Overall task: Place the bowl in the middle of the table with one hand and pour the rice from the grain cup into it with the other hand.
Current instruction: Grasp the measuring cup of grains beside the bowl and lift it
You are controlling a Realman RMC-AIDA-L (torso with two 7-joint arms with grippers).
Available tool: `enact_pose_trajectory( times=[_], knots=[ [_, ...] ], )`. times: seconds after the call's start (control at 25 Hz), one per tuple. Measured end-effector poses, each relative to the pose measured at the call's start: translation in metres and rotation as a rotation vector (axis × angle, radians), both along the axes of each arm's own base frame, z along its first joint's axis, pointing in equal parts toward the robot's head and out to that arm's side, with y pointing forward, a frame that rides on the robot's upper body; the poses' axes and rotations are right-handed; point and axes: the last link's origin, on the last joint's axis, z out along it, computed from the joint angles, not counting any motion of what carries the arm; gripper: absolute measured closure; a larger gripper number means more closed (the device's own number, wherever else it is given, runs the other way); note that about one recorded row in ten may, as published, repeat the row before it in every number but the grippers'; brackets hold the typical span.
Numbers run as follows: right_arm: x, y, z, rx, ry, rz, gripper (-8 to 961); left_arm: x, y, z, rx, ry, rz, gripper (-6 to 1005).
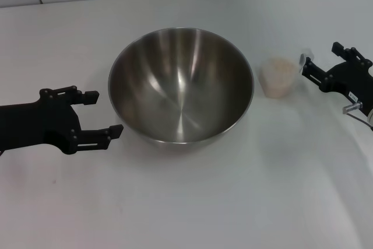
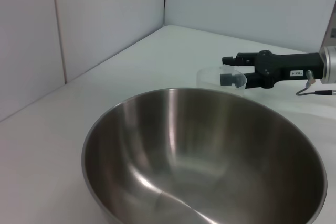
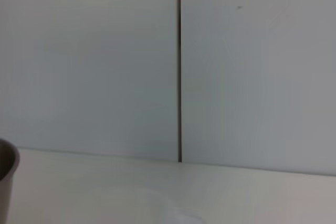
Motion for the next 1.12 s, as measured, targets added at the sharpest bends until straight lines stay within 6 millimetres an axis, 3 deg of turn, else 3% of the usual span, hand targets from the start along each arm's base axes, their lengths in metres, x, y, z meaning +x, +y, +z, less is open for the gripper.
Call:
enact_pose_trajectory(
  times=[0.4, 0.6, 1.04, 1.12],
  knots=[
    [-0.0025, -0.0022, 0.0011, 0.023, 0.006, 0.019, 159, -0.0008, 0.0004, -0.0019, -0.007, -0.002, 0.004, 155],
    [-0.0035, -0.0006, -0.0002, 0.022, 0.007, 0.017, 323, -0.0002, 0.0009, -0.0019, -0.007, -0.002, 0.001, 155],
    [-0.0066, -0.0013, 0.0055, 0.068, 0.028, 0.037, 803, 0.0006, 0.0016, -0.0019, -0.007, -0.002, -0.002, 155],
    [-0.0092, -0.0031, 0.0084, 0.089, 0.036, 0.06, 854, 0.001, 0.002, -0.0019, -0.007, -0.002, -0.003, 155]
  ],
)
